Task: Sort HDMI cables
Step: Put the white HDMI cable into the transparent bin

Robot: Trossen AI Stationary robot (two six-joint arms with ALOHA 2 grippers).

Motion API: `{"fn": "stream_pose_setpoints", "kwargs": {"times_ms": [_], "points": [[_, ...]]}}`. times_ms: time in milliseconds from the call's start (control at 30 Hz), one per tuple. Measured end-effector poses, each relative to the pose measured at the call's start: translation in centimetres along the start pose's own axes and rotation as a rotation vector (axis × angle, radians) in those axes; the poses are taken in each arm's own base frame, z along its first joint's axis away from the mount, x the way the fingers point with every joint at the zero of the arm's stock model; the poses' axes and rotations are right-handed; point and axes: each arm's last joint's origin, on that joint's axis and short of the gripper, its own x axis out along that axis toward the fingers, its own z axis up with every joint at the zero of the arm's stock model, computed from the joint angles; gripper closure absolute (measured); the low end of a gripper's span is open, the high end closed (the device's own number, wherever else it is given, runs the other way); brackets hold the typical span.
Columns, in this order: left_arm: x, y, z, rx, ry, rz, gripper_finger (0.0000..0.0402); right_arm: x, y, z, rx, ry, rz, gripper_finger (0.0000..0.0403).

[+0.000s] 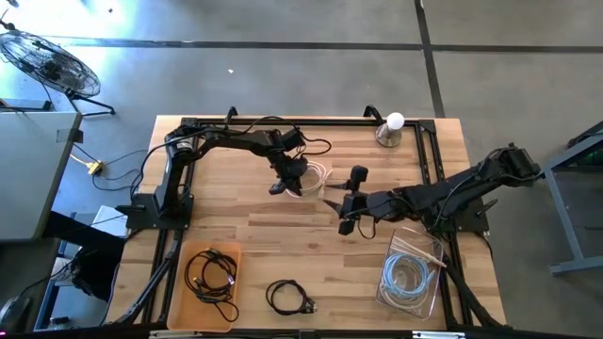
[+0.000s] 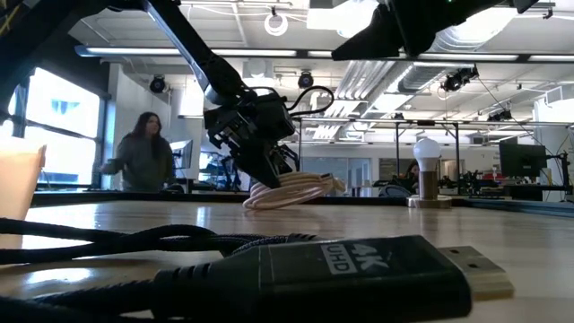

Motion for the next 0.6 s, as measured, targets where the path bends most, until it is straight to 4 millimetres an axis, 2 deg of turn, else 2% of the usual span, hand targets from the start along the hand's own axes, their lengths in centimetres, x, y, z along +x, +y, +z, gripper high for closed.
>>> {"fn": "stream_pose_setpoints", "kwargs": {"times_ms": [367,467,600], "points": [[0.0,-0.1,0.2,0.016,-0.055,-0.057,0.0387,0.3,-0.6,-0.3,-0.027,0.036,-0.052,0.0213],[-0.2,-0.4,0.8,0.046,-0.125,-0.119,0.0387,0.3,-0.4,-0.6,-0.140,0.056,-0.028,0.0214],[-0.3,-0.9,1.7,0.092,-0.200,-0.184,0.0387,-0.1,0.5,-1.0,-0.389,0.064,0.111,0.0214]]}}
